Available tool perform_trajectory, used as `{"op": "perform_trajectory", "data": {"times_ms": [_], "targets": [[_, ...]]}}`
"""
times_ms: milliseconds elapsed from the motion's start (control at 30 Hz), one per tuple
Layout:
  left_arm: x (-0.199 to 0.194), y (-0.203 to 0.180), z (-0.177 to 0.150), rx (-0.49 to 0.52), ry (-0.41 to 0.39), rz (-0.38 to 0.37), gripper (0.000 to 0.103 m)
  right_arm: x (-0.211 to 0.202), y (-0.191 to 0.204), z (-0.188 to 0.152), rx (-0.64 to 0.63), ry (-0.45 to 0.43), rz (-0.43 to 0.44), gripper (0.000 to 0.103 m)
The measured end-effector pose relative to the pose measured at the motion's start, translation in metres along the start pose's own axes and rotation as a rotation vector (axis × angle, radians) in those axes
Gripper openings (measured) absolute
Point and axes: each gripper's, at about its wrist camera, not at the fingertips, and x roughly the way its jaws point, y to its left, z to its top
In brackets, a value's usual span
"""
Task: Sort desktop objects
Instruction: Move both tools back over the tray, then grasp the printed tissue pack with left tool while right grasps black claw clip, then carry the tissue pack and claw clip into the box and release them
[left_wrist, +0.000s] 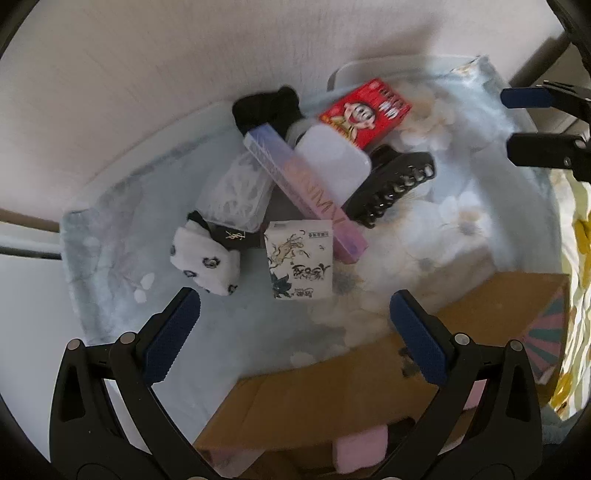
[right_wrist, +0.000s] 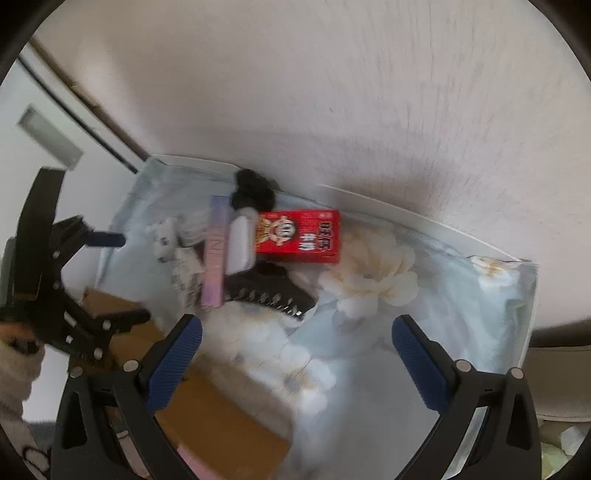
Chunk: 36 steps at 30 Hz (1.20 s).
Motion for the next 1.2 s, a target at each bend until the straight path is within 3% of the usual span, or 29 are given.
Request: {"op": "perform_trajectory", "data": {"times_ms": [167, 300, 500, 633, 800, 867, 967, 1000, 1100, 1200], "targets": [[0.021, 0.001, 0.008, -0.041, 0.051, -0.014, 0.102, 0.027, -0.004, 0.002, 0.027, 0.025, 0.053, 0.103], [0.031, -0.003, 0.013, -0.041, 0.073, 0.014, 0.099, 0.044, 0.012, -0.004, -0.091, 0.066, 0.021, 0.103], [0.046, -0.002, 0.013, -0.064, 0.105, 0.011, 0.085, 0.06, 0.035, -0.012, -0.27, 0.09, -0.02, 0.102], [0.05, -0.001, 0.011, -0.084, 0.112, 0.011, 0.076, 0.071, 0.044, -0.014, -0.359, 0.096, -0.04, 0.096], [0.05, 0.0, 0.01, -0.113, 0.091, -0.003, 0.072, 0.088, 0.052, -0.016, -0.46, 0.122, -0.06, 0.073], [0.051, -0.001, 0.009, -0.122, 0.09, -0.012, 0.067, 0.094, 0.057, -0.016, -0.496, 0.121, -0.077, 0.071], [0.054, -0.004, 0.008, -0.13, 0.094, -0.029, 0.052, 0.101, 0.064, -0.017, -0.532, 0.122, -0.096, 0.066], [0.055, -0.004, 0.007, -0.133, 0.096, -0.036, 0.045, 0.103, 0.067, -0.018, -0.541, 0.117, -0.108, 0.059], [0.053, -0.005, 0.004, -0.144, 0.087, -0.046, 0.044, 0.103, 0.069, -0.019, -0.533, 0.112, -0.132, 0.047], [0.047, -0.006, 0.0, -0.15, 0.073, -0.061, 0.043, 0.099, 0.067, -0.021, -0.508, 0.119, -0.112, 0.044]]}}
